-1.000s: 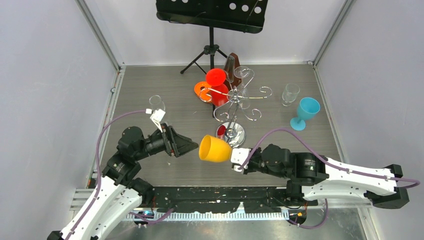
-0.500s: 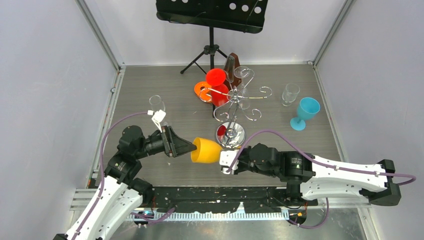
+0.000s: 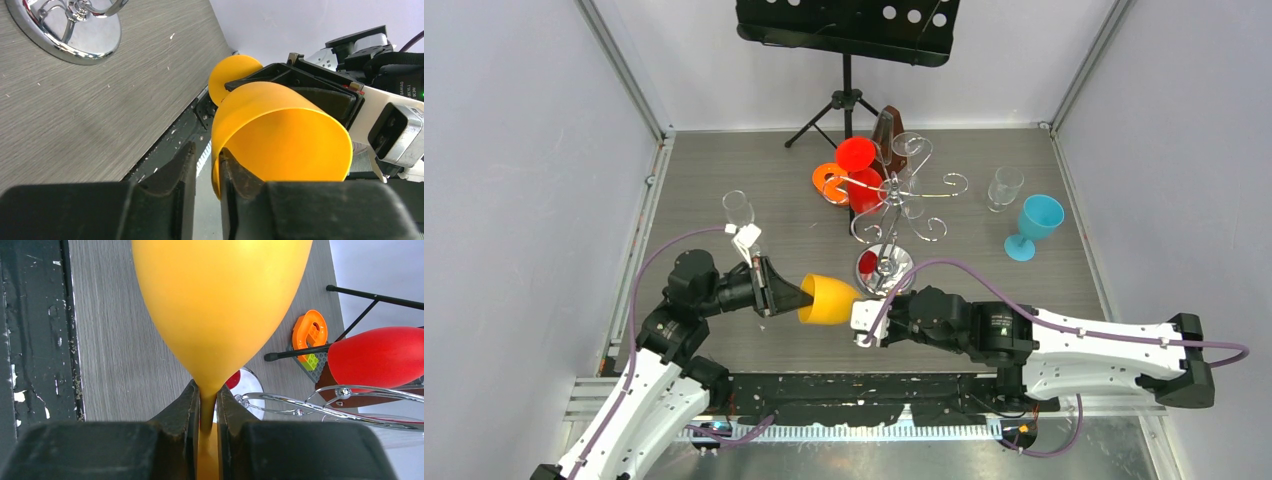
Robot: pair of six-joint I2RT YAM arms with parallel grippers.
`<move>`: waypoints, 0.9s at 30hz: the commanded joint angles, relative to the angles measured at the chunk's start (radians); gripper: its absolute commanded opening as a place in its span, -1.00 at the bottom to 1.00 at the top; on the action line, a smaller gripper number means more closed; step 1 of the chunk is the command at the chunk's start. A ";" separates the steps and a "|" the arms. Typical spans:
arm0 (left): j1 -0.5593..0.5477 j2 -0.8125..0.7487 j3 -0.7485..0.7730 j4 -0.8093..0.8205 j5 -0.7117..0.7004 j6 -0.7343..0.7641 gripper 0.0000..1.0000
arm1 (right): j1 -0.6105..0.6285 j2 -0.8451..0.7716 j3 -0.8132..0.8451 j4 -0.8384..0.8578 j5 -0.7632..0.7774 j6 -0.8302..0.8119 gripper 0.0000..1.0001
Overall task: Take the wine glass off the wine glass rack
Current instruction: Place the wine glass at the center of the board.
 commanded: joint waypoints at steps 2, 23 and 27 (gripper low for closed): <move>0.008 0.003 0.009 -0.006 0.036 0.021 -0.75 | 0.001 0.027 0.037 0.098 0.041 -0.002 -0.86; 0.008 -0.047 0.269 -0.503 -0.459 0.295 -1.00 | 0.001 -0.169 -0.024 0.037 0.114 0.127 0.12; 0.008 -0.034 0.314 -0.608 -0.656 0.358 -1.00 | 0.001 -0.222 -0.029 0.022 0.181 0.180 0.30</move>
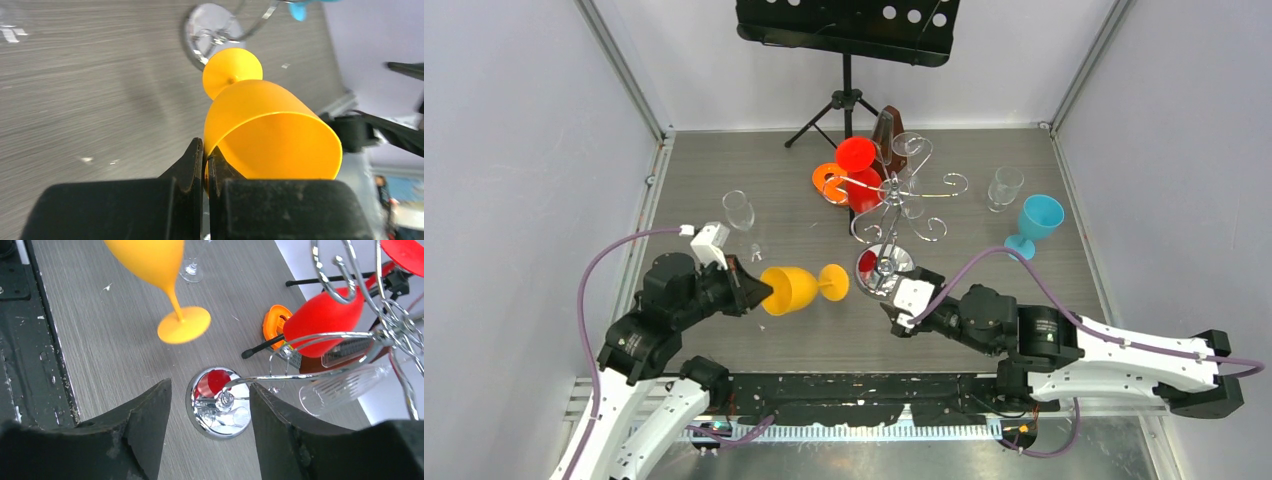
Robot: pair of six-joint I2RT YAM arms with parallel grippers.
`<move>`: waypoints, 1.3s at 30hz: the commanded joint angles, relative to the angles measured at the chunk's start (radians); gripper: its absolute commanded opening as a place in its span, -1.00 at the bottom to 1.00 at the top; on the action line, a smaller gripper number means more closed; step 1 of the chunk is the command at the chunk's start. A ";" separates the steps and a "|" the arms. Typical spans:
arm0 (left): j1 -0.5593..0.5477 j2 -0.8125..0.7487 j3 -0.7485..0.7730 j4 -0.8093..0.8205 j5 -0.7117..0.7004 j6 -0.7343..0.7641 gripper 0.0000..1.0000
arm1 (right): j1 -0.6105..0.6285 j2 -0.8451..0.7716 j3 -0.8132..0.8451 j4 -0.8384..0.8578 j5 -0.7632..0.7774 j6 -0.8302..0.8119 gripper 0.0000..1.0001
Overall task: Take the wine glass off the wine glass rack
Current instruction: Place the wine glass at the center of the board.
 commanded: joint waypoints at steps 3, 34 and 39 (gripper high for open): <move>0.003 0.028 0.077 -0.155 -0.315 0.116 -1.00 | 0.000 -0.039 0.023 -0.055 0.146 0.104 0.40; 0.191 0.403 0.232 -0.208 -0.639 0.267 -1.00 | -0.187 0.122 0.107 -0.173 -0.030 0.541 0.64; 0.279 0.462 0.219 -0.182 -0.550 0.294 -1.00 | -0.208 0.145 0.101 -0.167 -0.057 0.554 0.64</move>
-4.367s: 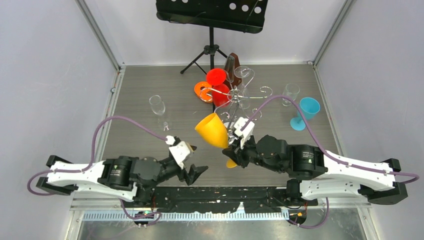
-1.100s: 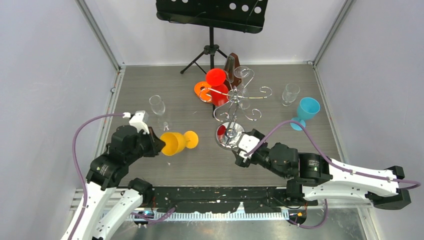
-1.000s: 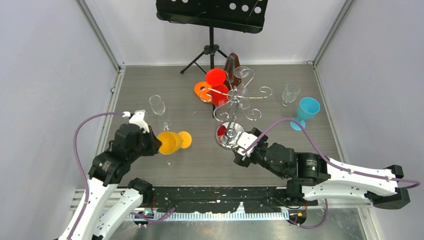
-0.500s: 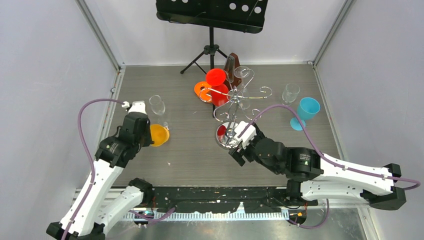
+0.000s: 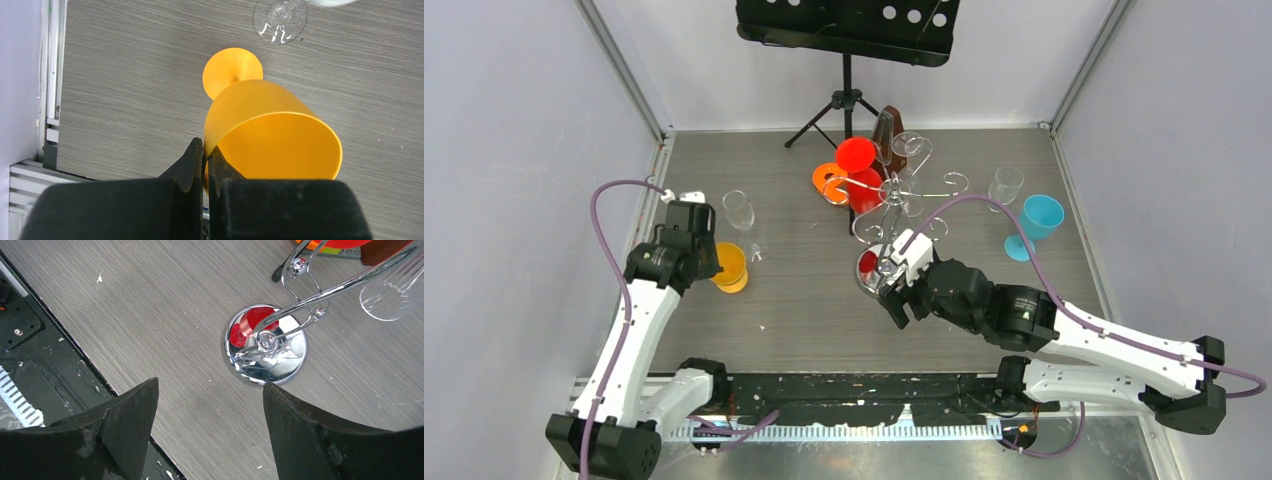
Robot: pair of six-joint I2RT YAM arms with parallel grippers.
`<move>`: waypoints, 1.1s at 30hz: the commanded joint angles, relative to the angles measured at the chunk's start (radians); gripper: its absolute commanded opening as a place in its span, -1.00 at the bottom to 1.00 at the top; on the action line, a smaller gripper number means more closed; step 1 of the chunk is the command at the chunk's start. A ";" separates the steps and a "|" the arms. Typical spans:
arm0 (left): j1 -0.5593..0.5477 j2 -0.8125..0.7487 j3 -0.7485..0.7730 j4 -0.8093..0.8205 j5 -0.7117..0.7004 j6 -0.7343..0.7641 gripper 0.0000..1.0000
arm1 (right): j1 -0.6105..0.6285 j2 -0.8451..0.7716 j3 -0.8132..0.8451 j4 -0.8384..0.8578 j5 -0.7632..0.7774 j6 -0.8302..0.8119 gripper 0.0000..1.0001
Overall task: Take the wine glass off the wine glass rack
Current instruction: Place the wine glass at the center of the board.
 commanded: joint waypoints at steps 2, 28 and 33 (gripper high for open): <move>0.081 0.048 0.014 0.067 0.115 0.042 -1.00 | -0.019 0.020 0.002 0.040 -0.046 0.034 0.64; 0.149 0.034 0.040 0.072 0.174 0.026 0.16 | -0.040 -0.084 0.095 -0.086 -0.050 0.063 0.72; 0.150 -0.036 0.063 0.048 0.192 0.013 0.31 | -0.040 -0.078 0.166 -0.171 -0.001 0.069 0.74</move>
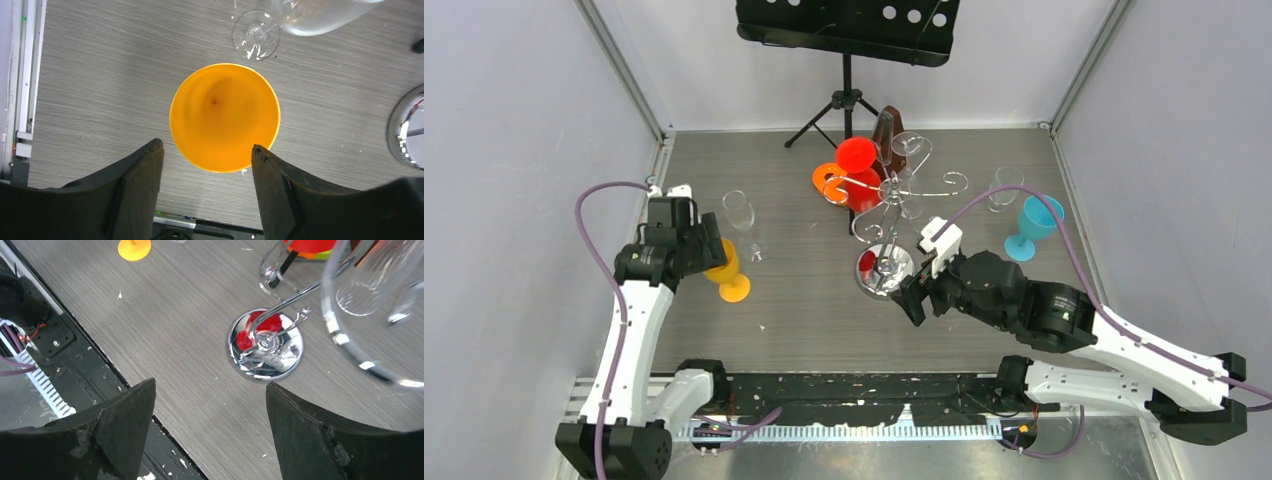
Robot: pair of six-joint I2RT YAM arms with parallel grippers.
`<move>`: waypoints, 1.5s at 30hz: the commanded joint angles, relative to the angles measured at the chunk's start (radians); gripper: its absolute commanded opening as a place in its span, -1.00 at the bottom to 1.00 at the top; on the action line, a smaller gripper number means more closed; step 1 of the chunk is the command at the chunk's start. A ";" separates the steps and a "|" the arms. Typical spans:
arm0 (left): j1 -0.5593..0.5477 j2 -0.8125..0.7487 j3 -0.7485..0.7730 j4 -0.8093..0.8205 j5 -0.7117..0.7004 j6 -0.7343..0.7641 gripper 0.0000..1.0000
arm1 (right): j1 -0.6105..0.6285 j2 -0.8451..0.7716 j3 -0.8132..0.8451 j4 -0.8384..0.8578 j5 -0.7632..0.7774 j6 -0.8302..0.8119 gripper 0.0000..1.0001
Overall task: Take the wine glass off the wine glass rack
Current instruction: Place the wine glass at the center of the board, then adjust the wine rack at the center of the board.
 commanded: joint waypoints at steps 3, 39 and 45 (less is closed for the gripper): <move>0.007 -0.116 0.057 -0.017 0.035 -0.021 0.34 | -0.003 -0.005 0.120 -0.083 0.075 0.019 0.74; -0.365 -0.338 -0.151 0.169 0.248 -0.012 0.38 | -0.159 0.336 0.521 0.113 0.225 -0.036 0.44; -0.365 -0.350 -0.194 0.192 0.255 0.002 0.38 | -0.176 0.382 0.512 0.188 0.249 -0.066 0.19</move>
